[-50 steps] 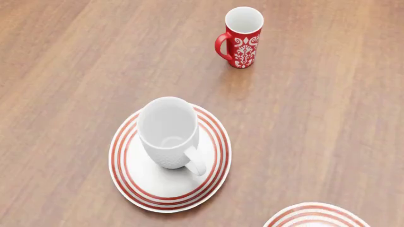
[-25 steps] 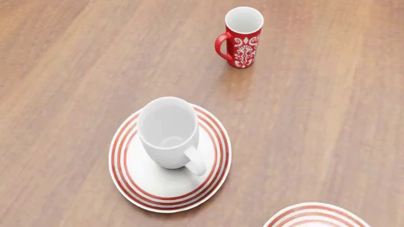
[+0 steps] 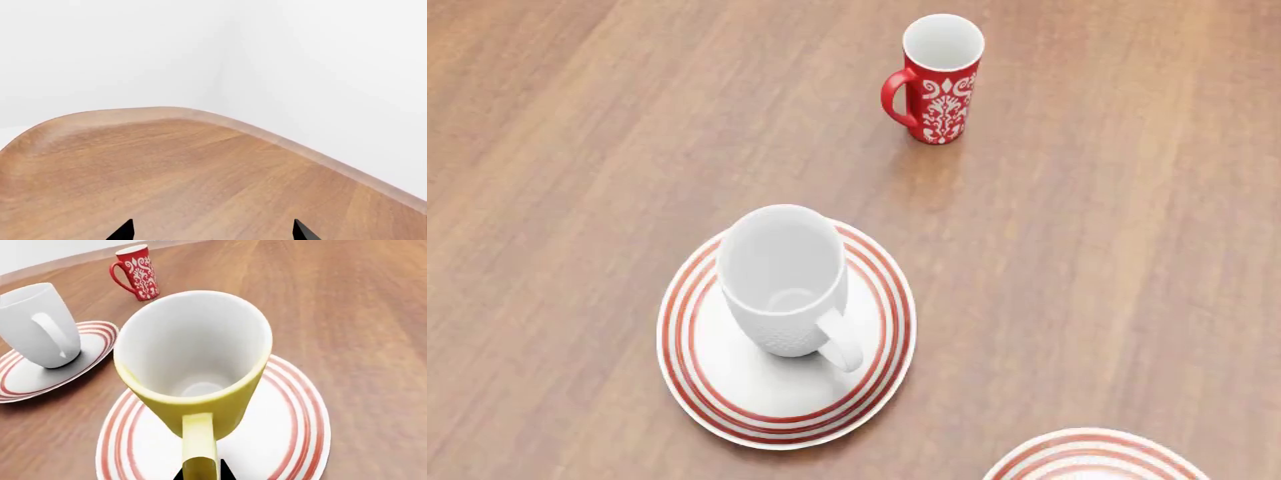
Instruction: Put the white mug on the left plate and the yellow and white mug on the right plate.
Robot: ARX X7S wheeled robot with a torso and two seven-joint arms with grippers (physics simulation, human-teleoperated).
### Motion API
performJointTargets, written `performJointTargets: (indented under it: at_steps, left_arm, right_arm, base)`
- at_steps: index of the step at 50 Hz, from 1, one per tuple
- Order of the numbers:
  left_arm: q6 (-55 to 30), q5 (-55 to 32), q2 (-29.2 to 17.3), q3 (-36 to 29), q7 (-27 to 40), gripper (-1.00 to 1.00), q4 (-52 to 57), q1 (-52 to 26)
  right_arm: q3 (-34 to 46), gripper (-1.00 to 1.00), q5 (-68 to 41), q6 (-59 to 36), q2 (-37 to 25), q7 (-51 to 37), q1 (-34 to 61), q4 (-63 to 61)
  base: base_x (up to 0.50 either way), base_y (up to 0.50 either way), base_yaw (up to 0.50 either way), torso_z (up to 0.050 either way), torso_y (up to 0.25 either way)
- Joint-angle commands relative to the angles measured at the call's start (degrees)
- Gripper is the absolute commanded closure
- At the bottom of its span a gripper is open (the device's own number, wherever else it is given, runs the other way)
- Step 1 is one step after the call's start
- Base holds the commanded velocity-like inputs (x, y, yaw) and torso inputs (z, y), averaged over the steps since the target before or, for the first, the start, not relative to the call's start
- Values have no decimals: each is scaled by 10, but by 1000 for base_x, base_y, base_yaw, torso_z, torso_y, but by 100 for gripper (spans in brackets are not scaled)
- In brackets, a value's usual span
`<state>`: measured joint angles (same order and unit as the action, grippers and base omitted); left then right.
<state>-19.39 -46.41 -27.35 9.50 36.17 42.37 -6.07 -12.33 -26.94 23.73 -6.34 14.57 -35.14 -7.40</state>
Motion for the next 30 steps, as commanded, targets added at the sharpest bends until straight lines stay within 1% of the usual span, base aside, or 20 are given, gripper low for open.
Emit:
performJointTargets:
  at_steps: [1,12,18,25,26,29,30]
  left_arm:
    - [-2,-5,-3,1,3,-100,1,-3]
    - [5,-2,-1,-1,-2,-100,0,1]
    - [4,0,-1,-6,0,-100,0,-1]
    - [6,-1,-2,-5,0,-100,0,1]
    - [7,0,-1,-5,-1,-100,0,1]
    - [8,-1,-2,-4,-1,-100,-1,1]
    - [8,-1,-2,-4,-1,-100,-1,1]
  right_arm:
    - [3,100,-6,-11,-14,-9,21,12]
    - [17,100,-1,-35,-23,-22,43,16]
    - [25,100,-1,-34,-24,-16,58,39]
    - [19,100,2,-20,-19,-28,53,35]
    - [18,-100,0,-17,-19,-27,52,36]
    - [15,-100,-2,-5,-17,-26,50,33]
    - [15,-100,0,-3,-14,-34,40,11]
  base:
    - [0,0,0,0,0]
    - [0,0,0,0,0]
    - [0,0,0,0,0]
    - [0,0,0,0,1]
    - [0,0,0,0,0]
    - [0,0,0,0,0]
    - [0,0,0,0,0]
